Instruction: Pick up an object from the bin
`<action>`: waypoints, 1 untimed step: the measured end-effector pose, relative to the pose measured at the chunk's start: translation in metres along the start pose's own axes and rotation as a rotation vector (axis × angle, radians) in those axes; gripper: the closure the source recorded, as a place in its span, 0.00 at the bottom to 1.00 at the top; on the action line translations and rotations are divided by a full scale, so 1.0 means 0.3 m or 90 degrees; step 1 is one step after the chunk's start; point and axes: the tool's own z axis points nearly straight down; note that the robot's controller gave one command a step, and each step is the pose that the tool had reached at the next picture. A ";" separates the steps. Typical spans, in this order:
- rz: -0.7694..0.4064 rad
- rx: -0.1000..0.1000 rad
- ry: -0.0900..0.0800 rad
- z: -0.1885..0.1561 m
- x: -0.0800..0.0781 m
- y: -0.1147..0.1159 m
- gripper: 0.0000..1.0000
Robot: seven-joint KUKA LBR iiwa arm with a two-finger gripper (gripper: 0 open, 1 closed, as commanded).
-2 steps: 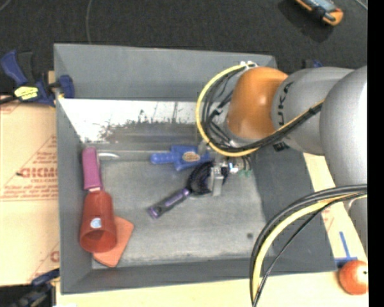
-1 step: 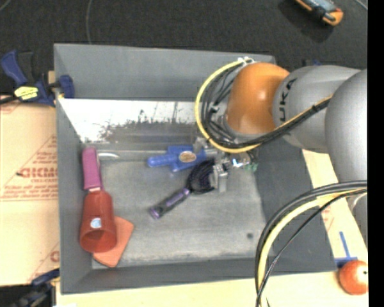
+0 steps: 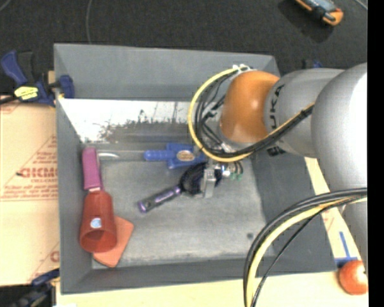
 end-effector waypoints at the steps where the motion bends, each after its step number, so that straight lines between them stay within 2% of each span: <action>1: -0.140 0.000 0.002 0.003 -0.073 0.043 0.00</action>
Offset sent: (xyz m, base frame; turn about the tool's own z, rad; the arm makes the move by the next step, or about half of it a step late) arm -0.0069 -0.0016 0.1150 -0.0048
